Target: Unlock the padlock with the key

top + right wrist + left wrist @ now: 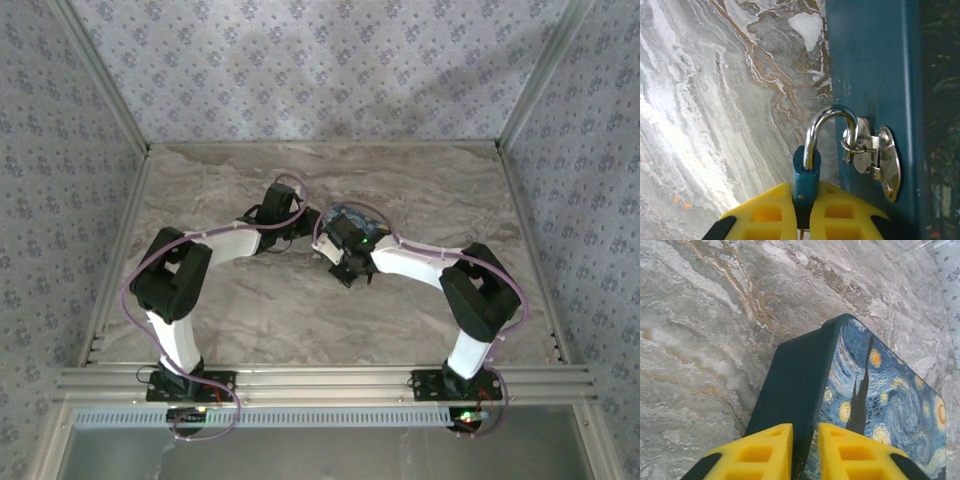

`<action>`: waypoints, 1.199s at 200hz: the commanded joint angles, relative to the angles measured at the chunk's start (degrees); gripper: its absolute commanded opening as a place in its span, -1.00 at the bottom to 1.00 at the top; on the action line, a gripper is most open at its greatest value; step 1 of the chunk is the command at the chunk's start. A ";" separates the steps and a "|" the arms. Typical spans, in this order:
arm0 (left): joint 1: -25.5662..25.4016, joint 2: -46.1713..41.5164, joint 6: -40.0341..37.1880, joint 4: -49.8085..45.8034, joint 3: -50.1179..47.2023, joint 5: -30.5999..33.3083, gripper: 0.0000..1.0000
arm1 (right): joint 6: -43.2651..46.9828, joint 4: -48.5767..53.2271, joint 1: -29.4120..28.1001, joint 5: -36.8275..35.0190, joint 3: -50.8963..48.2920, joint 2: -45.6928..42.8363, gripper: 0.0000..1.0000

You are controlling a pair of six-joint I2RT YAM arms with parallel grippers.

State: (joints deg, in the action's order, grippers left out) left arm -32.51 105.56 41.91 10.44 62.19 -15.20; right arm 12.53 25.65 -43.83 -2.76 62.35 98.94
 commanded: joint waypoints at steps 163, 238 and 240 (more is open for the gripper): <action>-1.35 1.26 0.27 -2.88 -0.42 -0.45 -0.79 | -8.45 0.83 1.21 3.30 2.60 3.05 -0.50; -1.37 1.23 -0.16 -3.76 0.21 -0.39 -0.79 | -14.48 -0.58 -0.26 -4.46 0.06 1.70 -0.36; -1.29 1.23 -0.23 -3.80 0.21 -0.36 -0.79 | -14.58 -0.66 -0.28 -4.51 -0.01 1.70 -0.36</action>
State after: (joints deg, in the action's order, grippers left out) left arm -33.06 106.19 42.26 12.32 62.22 -15.03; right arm 2.13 26.00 -43.57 -2.72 63.37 102.63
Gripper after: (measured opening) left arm 0.107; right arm 0.315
